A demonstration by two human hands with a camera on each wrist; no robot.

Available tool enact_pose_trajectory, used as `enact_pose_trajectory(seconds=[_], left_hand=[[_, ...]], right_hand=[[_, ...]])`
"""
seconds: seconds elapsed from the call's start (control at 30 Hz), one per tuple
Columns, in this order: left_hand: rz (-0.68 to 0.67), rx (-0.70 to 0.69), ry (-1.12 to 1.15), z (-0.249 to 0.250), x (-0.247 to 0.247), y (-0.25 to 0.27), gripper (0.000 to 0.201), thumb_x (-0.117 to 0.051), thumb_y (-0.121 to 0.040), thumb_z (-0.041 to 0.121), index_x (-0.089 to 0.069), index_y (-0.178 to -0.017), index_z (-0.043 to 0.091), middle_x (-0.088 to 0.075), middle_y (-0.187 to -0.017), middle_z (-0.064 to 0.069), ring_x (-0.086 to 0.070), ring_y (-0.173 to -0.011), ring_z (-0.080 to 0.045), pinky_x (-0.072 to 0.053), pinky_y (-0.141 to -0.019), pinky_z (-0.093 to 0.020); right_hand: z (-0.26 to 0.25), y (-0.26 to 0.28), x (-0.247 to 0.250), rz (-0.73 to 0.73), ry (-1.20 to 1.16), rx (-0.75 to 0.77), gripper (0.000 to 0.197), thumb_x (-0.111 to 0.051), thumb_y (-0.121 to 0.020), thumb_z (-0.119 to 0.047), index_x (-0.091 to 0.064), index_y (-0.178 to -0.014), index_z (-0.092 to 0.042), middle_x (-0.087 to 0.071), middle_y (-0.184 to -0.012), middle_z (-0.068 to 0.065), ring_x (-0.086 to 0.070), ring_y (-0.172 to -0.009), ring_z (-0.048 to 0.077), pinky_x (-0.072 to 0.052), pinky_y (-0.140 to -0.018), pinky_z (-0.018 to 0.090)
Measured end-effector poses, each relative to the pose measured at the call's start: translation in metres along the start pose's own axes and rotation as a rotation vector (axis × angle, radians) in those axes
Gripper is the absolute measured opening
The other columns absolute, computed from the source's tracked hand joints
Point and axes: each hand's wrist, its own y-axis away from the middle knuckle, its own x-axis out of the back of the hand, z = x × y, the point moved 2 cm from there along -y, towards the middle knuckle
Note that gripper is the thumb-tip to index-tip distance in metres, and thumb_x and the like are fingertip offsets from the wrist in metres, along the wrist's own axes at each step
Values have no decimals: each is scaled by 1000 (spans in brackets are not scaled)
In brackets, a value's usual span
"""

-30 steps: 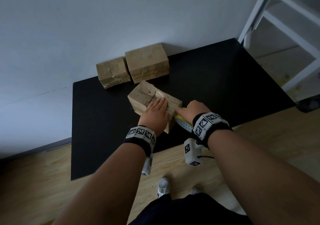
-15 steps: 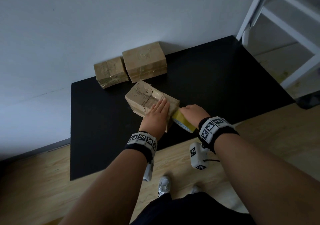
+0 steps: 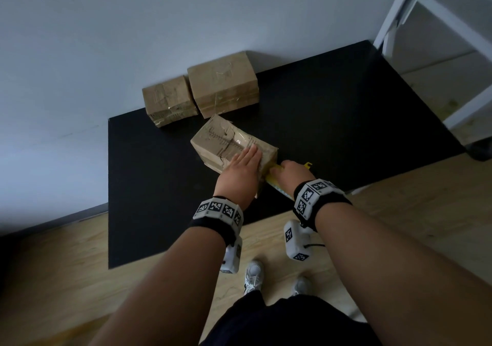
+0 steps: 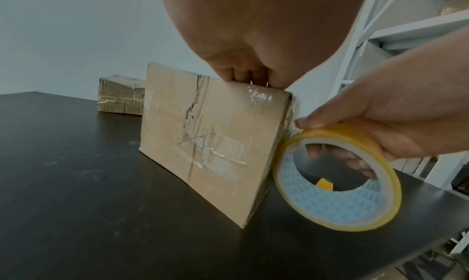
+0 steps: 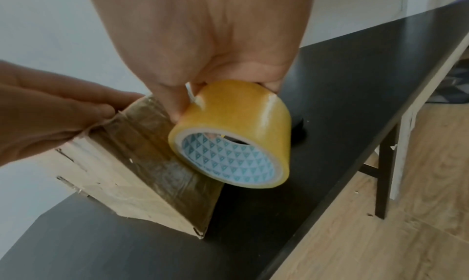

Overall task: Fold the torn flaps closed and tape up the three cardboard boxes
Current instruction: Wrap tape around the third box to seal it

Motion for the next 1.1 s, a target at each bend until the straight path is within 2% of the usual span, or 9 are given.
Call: enact_pose_trajectory(seconds=[0.17, 0.43, 0.53, 0.67, 0.73, 0.8, 0.87, 0.97, 1.1], left_hand=[[123, 61, 112, 6, 2, 3, 57, -36, -103, 39, -22, -154, 19, -15, -162, 3, -9, -148, -9, 0, -116, -23], [-34, 30, 3, 1, 8, -4, 73, -51, -97, 40, -13, -155, 20, -5, -163, 4, -7, -149, -12, -9, -119, -29], [-127, 36, -11, 0, 17, -7, 79, -57, -94, 35, -10, -156, 20, -3, -163, 3, -10, -149, -16, -19, -120, -36], [-102, 70, 53, 0, 32, -11, 72, -54, -96, 29, -14, -155, 20, -6, -163, 3, -18, -147, -19, -23, -117, -35], [-29, 105, 135, -3, 44, -10, 64, -52, -97, 28, -23, -153, 22, -15, -162, 4, -29, -143, -21, -32, -113, -37], [53, 178, 257, -10, 60, -10, 54, -51, -96, 23, -36, -147, 23, -36, -153, 2, -45, -131, -21, -42, -104, -36], [106, 236, 386, -23, 72, -12, 38, -51, -93, 21, -52, -130, 25, -58, -126, 1, -57, -111, -20, -49, -91, -35], [154, 267, 458, -41, 90, -15, 15, -49, -92, 20, -58, -104, 17, -63, -96, -5, -60, -93, -25, -49, -79, -39], [158, 325, 482, -59, 106, -15, 32, -40, -98, 24, -55, -125, 15, -60, -123, -11, -54, -112, -29, -44, -94, -40]], right_hand=[[5, -5, 1, 17, -18, 22, 35, -44, -96, -44, -59, -97, -12, -62, -96, 12, -57, -85, 30, -38, -71, 33], [22, 0, 6, 22, -66, 65, 41, -46, -95, -53, -60, -84, -16, -63, -84, 6, -63, -84, 27, -47, -73, 34], [19, 2, 14, 20, -45, 61, 44, -48, -92, -57, -65, -89, -16, -66, -88, 7, -64, -84, 25, -50, -77, 35], [5, 8, 30, 31, -52, 71, 47, -51, -92, -57, -69, -100, -15, -68, -97, 7, -66, -89, 23, -53, -83, 36], [-7, 13, 42, 55, -102, 109, 47, -54, -91, -58, -69, -97, -14, -68, -94, 7, -66, -87, 22, -54, -81, 36], [-24, 18, 53, 84, -140, 184, 47, -57, -89, -59, -68, -84, -14, -66, -84, 5, -65, -77, 20, -51, -68, 32], [-42, 23, 61, 118, -157, 256, 48, -58, -87, -61, -66, -74, -15, -64, -76, 5, -64, -71, 19, -45, -60, 29], [-65, 27, 69, 145, -251, 334, 48, -60, -87, -55, -72, -85, -9, -70, -85, 9, -68, -80, 22, -56, -75, 37], [-89, 30, 68, 171, -313, 431, 40, -62, -87, -43, -70, -86, -4, -69, -89, 16, -67, -87, 30, -53, -84, 46]])
